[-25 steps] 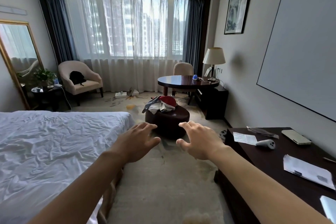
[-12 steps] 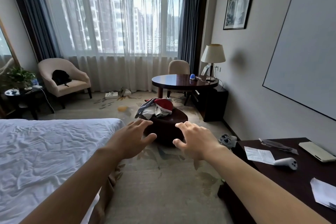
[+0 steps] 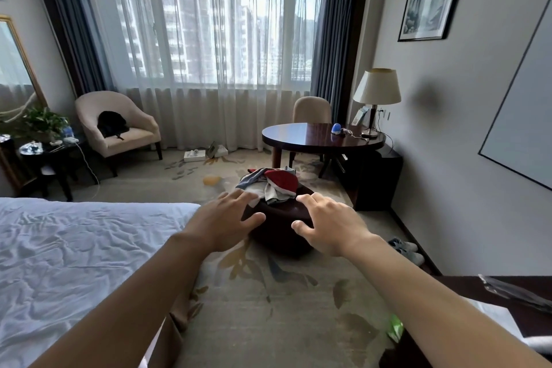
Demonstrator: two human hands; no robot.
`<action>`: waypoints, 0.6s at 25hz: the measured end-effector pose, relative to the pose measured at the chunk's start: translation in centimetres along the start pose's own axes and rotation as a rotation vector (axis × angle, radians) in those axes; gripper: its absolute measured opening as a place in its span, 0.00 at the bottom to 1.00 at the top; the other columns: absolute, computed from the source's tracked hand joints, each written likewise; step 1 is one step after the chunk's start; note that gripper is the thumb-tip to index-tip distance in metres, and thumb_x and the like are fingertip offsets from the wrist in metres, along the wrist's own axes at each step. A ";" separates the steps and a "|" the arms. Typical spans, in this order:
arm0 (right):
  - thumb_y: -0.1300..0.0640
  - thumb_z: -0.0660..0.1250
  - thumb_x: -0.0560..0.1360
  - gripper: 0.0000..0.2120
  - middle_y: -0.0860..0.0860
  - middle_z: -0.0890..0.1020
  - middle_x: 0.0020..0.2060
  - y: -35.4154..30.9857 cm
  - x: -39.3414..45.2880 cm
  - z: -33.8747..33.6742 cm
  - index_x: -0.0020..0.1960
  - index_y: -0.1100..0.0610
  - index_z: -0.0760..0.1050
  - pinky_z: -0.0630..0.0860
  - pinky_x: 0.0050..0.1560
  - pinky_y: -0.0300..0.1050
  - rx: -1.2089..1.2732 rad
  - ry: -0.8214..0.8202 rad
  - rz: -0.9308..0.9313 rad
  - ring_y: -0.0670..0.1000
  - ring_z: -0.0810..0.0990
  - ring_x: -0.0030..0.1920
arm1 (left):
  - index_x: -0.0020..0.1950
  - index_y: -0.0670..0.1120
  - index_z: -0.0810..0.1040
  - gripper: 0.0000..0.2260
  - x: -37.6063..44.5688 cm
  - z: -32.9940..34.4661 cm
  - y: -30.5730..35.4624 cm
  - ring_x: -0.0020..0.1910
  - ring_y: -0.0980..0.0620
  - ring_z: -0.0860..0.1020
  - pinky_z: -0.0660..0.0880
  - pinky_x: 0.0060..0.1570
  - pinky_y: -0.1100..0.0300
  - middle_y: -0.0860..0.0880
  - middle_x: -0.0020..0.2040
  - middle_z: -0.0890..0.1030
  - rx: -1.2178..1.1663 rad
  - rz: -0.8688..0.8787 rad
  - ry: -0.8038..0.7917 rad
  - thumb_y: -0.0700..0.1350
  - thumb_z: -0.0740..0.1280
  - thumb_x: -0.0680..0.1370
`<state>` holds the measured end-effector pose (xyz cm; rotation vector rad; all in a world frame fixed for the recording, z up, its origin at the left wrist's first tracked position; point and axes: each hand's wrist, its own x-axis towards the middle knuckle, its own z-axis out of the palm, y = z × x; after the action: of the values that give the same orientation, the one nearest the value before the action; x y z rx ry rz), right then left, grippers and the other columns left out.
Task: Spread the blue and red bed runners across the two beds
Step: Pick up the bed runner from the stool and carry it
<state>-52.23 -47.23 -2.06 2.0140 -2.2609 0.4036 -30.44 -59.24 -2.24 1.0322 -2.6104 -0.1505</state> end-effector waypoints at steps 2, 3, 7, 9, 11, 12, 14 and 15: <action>0.36 0.58 0.78 0.29 0.49 0.73 0.67 0.9 3.8 1.0 0.75 0.48 0.62 0.71 0.63 0.52 0.005 0.003 -0.010 0.54 0.74 0.66 | 0.73 0.58 0.65 0.27 3.4 0.8 -2.0 0.72 0.52 0.67 0.70 0.65 0.51 0.56 0.74 0.68 -0.012 -0.015 -0.003 0.68 0.55 0.77; 0.36 0.58 0.78 0.30 0.48 0.73 0.67 1.3 5.7 1.6 0.75 0.48 0.62 0.71 0.63 0.52 0.007 0.005 -0.014 0.53 0.74 0.66 | 0.74 0.58 0.65 0.27 4.9 1.2 -2.9 0.72 0.52 0.67 0.70 0.66 0.50 0.56 0.74 0.67 -0.018 -0.019 -0.008 0.68 0.55 0.77; 0.36 0.58 0.78 0.30 0.48 0.74 0.66 2.8 14.0 4.6 0.75 0.47 0.61 0.71 0.62 0.52 0.009 0.007 -0.017 0.53 0.74 0.65 | 0.74 0.57 0.65 0.30 12.3 3.3 -7.7 0.71 0.52 0.67 0.70 0.67 0.49 0.55 0.74 0.68 -0.019 0.000 -0.027 0.69 0.53 0.76; 0.36 0.58 0.78 0.29 0.48 0.74 0.65 3.5 18.5 6.2 0.74 0.48 0.62 0.71 0.61 0.52 0.007 0.000 -0.006 0.53 0.75 0.64 | 0.74 0.57 0.65 0.30 16.4 4.3 -10.6 0.71 0.52 0.67 0.70 0.67 0.49 0.55 0.74 0.68 -0.014 0.006 -0.028 0.70 0.53 0.76; 0.36 0.58 0.77 0.28 0.48 0.75 0.64 4.3 22.5 7.4 0.73 0.48 0.62 0.71 0.61 0.53 -0.007 0.002 -0.001 0.53 0.75 0.63 | 0.74 0.56 0.64 0.30 20.2 5.2 -13.2 0.71 0.52 0.67 0.70 0.67 0.50 0.54 0.74 0.68 -0.010 0.011 -0.014 0.69 0.53 0.76; 0.36 0.58 0.77 0.28 0.48 0.75 0.64 4.7 24.2 7.8 0.73 0.48 0.63 0.71 0.61 0.53 -0.006 0.001 0.003 0.53 0.75 0.64 | 0.75 0.56 0.64 0.30 21.8 5.5 -14.2 0.71 0.52 0.67 0.70 0.67 0.50 0.54 0.74 0.68 -0.010 0.014 -0.015 0.69 0.54 0.77; 0.36 0.58 0.77 0.29 0.49 0.75 0.64 5.8 28.1 8.8 0.73 0.48 0.63 0.71 0.61 0.53 -0.003 -0.003 0.010 0.53 0.75 0.64 | 0.75 0.57 0.63 0.30 25.5 6.2 -16.1 0.72 0.51 0.67 0.70 0.66 0.50 0.54 0.74 0.68 -0.022 0.013 -0.036 0.69 0.54 0.77; 0.36 0.58 0.78 0.29 0.49 0.75 0.64 6.4 29.9 9.4 0.73 0.48 0.62 0.71 0.61 0.53 -0.004 -0.005 0.010 0.53 0.75 0.64 | 0.75 0.57 0.63 0.30 27.2 6.7 -16.9 0.72 0.52 0.67 0.71 0.66 0.50 0.54 0.74 0.67 -0.018 0.015 -0.046 0.70 0.53 0.77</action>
<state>-61.33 -77.78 -4.85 2.0045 -2.2743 0.3946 -40.41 -90.25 -5.03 1.0145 -2.6521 -0.1962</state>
